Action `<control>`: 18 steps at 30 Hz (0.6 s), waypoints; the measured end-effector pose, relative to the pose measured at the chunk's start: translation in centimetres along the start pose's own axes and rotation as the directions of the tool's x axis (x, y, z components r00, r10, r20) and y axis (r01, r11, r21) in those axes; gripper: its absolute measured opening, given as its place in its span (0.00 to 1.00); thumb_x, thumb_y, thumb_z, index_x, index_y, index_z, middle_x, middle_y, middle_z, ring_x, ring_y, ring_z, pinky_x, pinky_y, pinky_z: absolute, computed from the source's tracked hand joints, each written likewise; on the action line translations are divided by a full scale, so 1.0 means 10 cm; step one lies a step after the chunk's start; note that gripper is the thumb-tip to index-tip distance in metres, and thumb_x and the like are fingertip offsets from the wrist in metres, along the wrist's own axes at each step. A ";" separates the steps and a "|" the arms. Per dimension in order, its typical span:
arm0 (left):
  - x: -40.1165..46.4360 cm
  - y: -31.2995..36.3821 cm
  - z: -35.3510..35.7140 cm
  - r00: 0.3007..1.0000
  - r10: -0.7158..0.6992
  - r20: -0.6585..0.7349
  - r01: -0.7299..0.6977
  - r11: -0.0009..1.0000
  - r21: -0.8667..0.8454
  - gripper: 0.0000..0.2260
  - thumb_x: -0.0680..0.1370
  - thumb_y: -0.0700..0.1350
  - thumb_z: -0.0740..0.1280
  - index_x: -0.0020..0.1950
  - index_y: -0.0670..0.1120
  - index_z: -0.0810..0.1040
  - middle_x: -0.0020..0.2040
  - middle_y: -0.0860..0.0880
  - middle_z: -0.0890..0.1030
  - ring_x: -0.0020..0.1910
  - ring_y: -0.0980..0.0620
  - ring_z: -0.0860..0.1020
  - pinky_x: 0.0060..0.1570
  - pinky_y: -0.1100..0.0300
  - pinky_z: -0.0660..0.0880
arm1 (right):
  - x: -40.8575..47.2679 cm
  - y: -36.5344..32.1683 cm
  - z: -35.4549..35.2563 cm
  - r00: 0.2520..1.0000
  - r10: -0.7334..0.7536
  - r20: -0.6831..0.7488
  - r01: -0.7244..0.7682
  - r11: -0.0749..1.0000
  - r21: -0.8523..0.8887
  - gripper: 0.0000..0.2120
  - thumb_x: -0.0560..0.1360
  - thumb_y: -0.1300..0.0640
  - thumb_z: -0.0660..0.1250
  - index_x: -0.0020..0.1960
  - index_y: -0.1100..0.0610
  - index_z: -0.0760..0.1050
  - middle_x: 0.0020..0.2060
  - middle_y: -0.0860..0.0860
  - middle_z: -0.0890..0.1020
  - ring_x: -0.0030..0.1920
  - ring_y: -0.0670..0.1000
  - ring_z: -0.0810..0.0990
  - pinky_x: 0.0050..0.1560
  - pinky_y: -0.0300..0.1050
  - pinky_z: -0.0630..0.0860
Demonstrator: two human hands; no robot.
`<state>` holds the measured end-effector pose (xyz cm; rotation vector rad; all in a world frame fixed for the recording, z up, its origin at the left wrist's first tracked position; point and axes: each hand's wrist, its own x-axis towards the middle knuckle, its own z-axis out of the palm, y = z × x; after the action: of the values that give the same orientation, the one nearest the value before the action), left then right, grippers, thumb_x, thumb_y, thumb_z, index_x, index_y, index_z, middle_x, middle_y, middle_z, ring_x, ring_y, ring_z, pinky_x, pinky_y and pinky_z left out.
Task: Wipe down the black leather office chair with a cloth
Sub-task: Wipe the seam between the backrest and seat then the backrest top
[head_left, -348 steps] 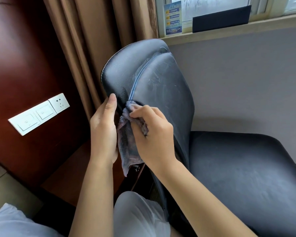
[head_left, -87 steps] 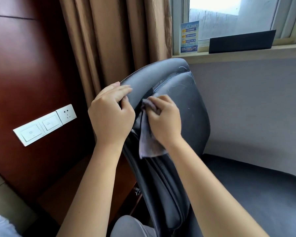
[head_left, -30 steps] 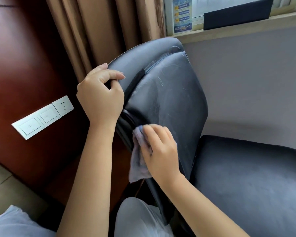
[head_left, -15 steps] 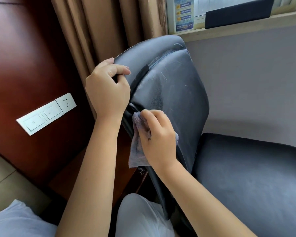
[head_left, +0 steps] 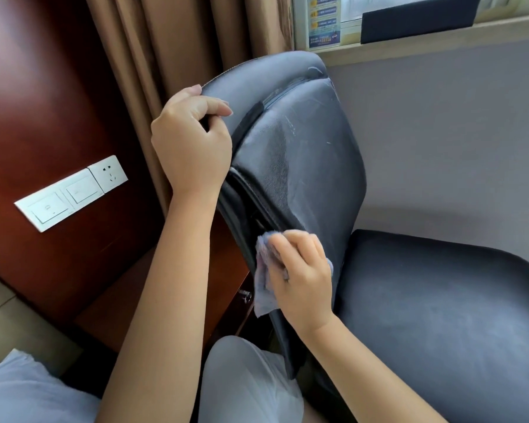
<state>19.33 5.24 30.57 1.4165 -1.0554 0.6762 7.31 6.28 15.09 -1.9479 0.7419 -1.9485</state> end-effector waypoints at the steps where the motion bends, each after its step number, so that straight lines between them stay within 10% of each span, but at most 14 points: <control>1: -0.01 0.01 -0.01 1.000 0.022 -0.015 -0.022 1.000 -0.008 0.11 0.71 0.37 0.63 0.40 0.47 0.84 0.47 0.50 0.84 0.56 0.55 0.80 0.57 0.71 0.70 | 0.11 -0.07 0.06 0.997 -0.011 -0.081 0.013 0.999 0.034 0.04 0.72 0.66 0.68 0.40 0.67 0.80 0.38 0.52 0.76 0.39 0.43 0.72 0.38 0.33 0.68; 12: -0.12 0.01 0.02 0.992 0.088 -0.089 -0.102 0.981 -0.165 0.13 0.70 0.32 0.62 0.47 0.42 0.83 0.48 0.54 0.81 0.55 0.49 0.80 0.60 0.52 0.74 | -0.28 0.23 -0.12 0.945 -0.136 0.299 0.201 0.959 -0.200 0.09 0.71 0.60 0.61 0.44 0.60 0.80 0.40 0.51 0.76 0.42 0.49 0.72 0.38 0.48 0.75; 18: -0.10 -0.05 0.07 0.988 0.112 -0.106 -0.127 0.981 -0.149 0.12 0.71 0.32 0.62 0.47 0.41 0.83 0.49 0.52 0.82 0.54 0.48 0.80 0.59 0.50 0.74 | 0.13 -0.15 0.05 0.988 -0.098 0.119 0.102 0.994 -0.030 0.08 0.72 0.60 0.64 0.44 0.61 0.81 0.40 0.51 0.78 0.41 0.47 0.72 0.39 0.39 0.70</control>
<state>19.23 4.70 29.37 1.1817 -1.0992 0.7264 8.00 6.78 16.95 -2.1389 0.6647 -1.8681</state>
